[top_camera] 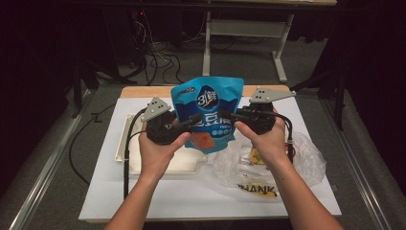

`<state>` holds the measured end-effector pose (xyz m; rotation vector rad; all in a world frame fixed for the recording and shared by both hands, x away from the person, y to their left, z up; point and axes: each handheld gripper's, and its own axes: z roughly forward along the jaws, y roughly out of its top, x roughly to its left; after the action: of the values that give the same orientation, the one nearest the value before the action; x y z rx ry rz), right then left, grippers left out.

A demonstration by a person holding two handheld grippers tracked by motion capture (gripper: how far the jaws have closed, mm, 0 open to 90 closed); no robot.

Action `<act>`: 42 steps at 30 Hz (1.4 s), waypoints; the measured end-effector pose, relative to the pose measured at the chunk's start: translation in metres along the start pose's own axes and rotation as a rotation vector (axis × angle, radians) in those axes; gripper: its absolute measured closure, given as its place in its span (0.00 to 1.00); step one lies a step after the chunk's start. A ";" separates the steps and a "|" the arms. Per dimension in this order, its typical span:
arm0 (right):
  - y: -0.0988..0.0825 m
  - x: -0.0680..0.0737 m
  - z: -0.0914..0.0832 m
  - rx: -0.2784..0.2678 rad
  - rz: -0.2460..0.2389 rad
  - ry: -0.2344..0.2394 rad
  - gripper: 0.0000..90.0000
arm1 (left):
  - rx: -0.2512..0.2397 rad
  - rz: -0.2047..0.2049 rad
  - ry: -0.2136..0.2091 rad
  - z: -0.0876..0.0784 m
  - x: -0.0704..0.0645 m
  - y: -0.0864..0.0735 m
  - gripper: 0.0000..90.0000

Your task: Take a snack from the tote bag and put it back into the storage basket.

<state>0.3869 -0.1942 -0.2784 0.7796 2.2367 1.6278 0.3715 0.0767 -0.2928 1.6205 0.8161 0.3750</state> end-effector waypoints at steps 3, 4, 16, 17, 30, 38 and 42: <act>0.000 0.002 0.003 0.001 -0.004 0.004 1.00 | 0.001 -0.001 0.001 -0.001 0.000 0.002 0.59; 0.000 0.002 0.004 0.002 -0.004 0.004 1.00 | 0.007 0.007 0.001 -0.001 0.001 0.002 0.61; 0.003 0.011 0.011 -0.003 -0.018 0.007 1.00 | 0.013 -0.028 -0.026 -0.008 0.006 0.002 0.93; 0.003 0.011 0.011 -0.007 -0.019 0.009 1.00 | 0.013 -0.036 -0.034 -0.008 0.007 0.002 0.96; 0.001 0.007 -0.001 -0.030 -0.006 -0.010 0.72 | 0.012 -0.058 -0.043 -0.024 0.031 -0.001 1.00; -0.008 0.006 -0.016 -0.007 -0.019 -0.050 0.57 | -0.002 -0.070 -0.028 -0.033 0.046 -0.007 1.00; -0.014 0.005 -0.022 -0.017 -0.003 -0.042 0.53 | -0.008 -0.076 -0.023 -0.035 0.051 -0.007 1.00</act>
<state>0.3678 -0.2119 -0.2838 0.7985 2.1915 1.6121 0.3827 0.1374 -0.3021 1.5788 0.8552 0.3052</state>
